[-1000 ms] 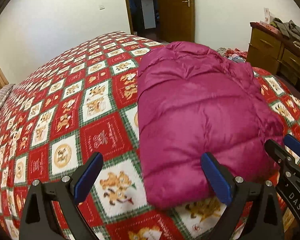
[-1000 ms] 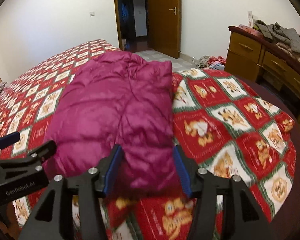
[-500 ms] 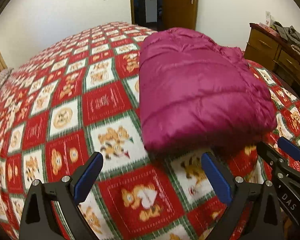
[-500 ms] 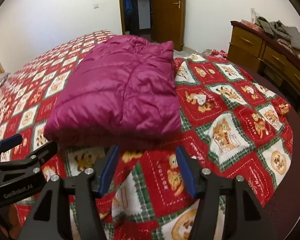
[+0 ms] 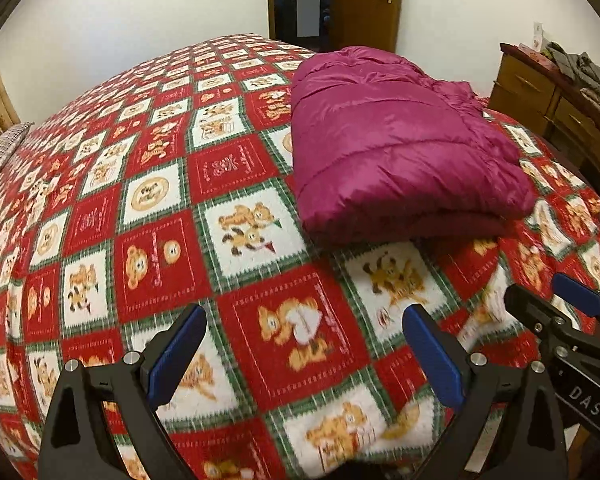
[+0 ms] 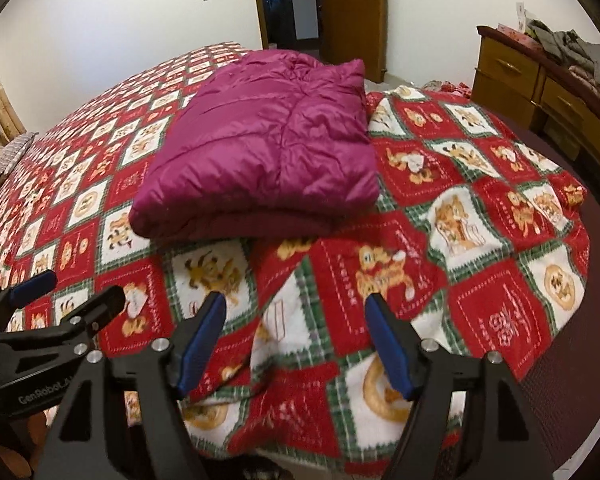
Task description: Fold large clothes
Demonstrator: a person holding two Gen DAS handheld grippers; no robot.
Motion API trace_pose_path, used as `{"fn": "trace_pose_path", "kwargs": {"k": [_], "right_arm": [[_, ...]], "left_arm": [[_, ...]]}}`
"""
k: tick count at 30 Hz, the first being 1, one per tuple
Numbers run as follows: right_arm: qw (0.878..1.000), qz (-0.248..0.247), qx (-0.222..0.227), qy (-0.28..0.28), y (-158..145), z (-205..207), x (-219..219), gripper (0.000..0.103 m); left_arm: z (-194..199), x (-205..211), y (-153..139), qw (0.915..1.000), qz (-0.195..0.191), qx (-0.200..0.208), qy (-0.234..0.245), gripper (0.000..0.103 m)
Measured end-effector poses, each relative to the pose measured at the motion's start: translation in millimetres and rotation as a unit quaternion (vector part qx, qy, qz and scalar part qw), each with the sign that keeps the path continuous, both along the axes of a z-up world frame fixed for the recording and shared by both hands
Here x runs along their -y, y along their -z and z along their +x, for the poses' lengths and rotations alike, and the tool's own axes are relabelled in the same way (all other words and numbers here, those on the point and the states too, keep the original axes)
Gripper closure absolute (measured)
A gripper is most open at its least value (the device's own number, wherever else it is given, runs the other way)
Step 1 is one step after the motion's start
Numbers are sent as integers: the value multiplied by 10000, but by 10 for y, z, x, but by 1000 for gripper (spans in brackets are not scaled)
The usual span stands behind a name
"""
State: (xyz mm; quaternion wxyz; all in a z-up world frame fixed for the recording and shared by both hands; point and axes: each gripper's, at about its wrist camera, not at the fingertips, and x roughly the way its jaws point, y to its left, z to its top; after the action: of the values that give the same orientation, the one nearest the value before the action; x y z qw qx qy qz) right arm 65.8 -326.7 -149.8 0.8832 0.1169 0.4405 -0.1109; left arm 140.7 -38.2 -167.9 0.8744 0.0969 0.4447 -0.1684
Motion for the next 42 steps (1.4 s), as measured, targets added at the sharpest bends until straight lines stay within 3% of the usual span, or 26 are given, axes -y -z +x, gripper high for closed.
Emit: {"fn": "trace_pose_path", "kwargs": {"k": [8,14,19,25,29,34,42], "right_arm": [[9999,68,-19,-98,-115,-233,-58,24],[9993,-36,354,-71,-386,-467,-81,24],[9977,-309,588,-117,-574,-607,-147,15],[9942,-371,1006,-106,-842,-714,-167,15],[9884,-415,1459,-23,-1090,-838,-184,15],[9742,-613,2166,149,-1396,-996,-222,11],[9534,-804,2891,320,-1664,-1116,-237,6]], "left_arm": [[-332,-58,-144,9997,44,217,140,4],[-568,-125,-508,9958,-84,903,143,4],[-698,-153,-646,9947,-216,974,245,4],[-812,-169,-900,9915,-428,1193,281,4],[-952,-200,-1204,9823,-557,1774,223,4],[-1170,-254,-1579,9647,-691,2536,137,4],[-1300,-336,-1862,9480,-887,3055,46,4]]}}
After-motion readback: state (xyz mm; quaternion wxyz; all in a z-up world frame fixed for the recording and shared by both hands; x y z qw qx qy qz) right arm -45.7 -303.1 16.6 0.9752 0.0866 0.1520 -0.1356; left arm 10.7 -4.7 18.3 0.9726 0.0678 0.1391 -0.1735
